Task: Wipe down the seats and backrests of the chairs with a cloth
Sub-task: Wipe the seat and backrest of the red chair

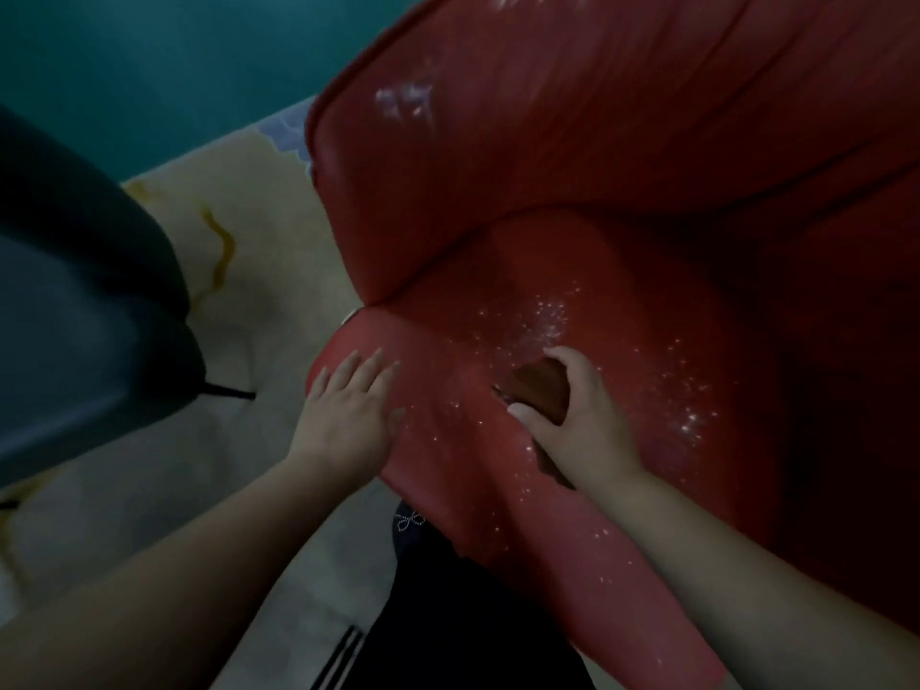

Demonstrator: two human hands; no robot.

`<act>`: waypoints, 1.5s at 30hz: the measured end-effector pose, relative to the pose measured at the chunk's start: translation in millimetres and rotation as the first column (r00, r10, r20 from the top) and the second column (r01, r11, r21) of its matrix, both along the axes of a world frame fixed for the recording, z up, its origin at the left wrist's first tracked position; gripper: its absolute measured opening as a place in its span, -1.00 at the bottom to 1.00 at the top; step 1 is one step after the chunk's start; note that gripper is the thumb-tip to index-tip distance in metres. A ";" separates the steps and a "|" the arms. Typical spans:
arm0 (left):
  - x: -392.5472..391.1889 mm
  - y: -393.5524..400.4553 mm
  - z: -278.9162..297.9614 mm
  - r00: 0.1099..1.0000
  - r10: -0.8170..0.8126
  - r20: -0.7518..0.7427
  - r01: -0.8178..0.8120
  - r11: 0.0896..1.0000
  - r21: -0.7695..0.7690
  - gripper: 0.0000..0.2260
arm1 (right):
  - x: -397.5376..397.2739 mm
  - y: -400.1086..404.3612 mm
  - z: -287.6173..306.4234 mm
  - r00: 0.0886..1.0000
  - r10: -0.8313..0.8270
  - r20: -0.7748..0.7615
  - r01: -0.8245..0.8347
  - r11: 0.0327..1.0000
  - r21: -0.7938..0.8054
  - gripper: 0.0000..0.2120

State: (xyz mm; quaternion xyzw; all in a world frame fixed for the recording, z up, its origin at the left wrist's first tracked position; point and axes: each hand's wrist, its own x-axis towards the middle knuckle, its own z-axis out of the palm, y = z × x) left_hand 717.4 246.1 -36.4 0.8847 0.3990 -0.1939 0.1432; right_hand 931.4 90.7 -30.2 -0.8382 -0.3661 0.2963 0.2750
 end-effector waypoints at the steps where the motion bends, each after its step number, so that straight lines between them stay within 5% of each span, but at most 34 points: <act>1: -2.5 -0.4 -13.6 0.999 0.033 0.020 -0.033 0.999 -0.008 -0.45 | -4.2 8.7 -15.4 0.999 0.033 0.002 -0.033 0.999 0.015 -0.37; 7: -13.7 11.0 -85.8 0.972 0.209 0.113 -0.208 0.978 -0.014 -0.47 | -27.4 61.8 -95.8 0.966 0.216 0.141 -0.228 0.971 0.076 -0.47; 11: -22.2 17.7 -121.7 0.934 0.289 0.210 -0.298 0.954 0.013 -0.50 | -39.6 89.6 -136.2 0.839 0.300 0.454 -0.320 0.947 -0.035 -0.48; 14: -30.4 13.8 -140.4 0.908 0.332 0.254 -0.341 0.940 -0.011 -0.50 | -50.3 88.8 -152.7 0.777 0.314 0.545 -0.301 0.947 -0.117 -0.48; 17: -37.0 7.3 -149.1 0.906 0.314 0.282 -0.323 0.946 -0.016 -0.49 | -57.4 65.7 -157.0 0.696 0.396 0.598 -0.460 0.886 -0.052 -0.52; 20: -38.6 7.0 -150.2 0.898 0.310 0.311 -0.320 0.947 -0.021 -0.49 | -37.1 69.9 -155.9 0.677 0.411 0.611 -0.487 0.872 -0.049 -0.54; 25: -38.4 4.5 -152.3 0.889 0.321 0.328 -0.330 0.944 -0.029 -0.49 | -36.3 137.6 -158.1 0.778 0.259 0.573 -0.265 0.961 -0.075 -0.57; 33: -41.1 4.8 -154.2 0.877 0.307 0.370 -0.319 0.947 -0.031 -0.48 | -27.7 79.6 -151.3 0.598 0.560 0.574 -0.667 0.745 -0.031 -0.57; 39: -44.5 6.4 -154.1 0.863 0.298 0.409 -0.311 0.950 -0.035 -0.47 | -32.4 139.8 -154.4 0.782 0.272 0.561 -0.287 0.956 -0.063 -0.58; 45: -64.2 -2.4 -156.1 0.871 0.300 0.390 -0.325 0.946 -0.003 -0.46 | -56.1 70.0 -152.6 0.642 0.517 0.565 -0.610 0.792 -0.031 -0.56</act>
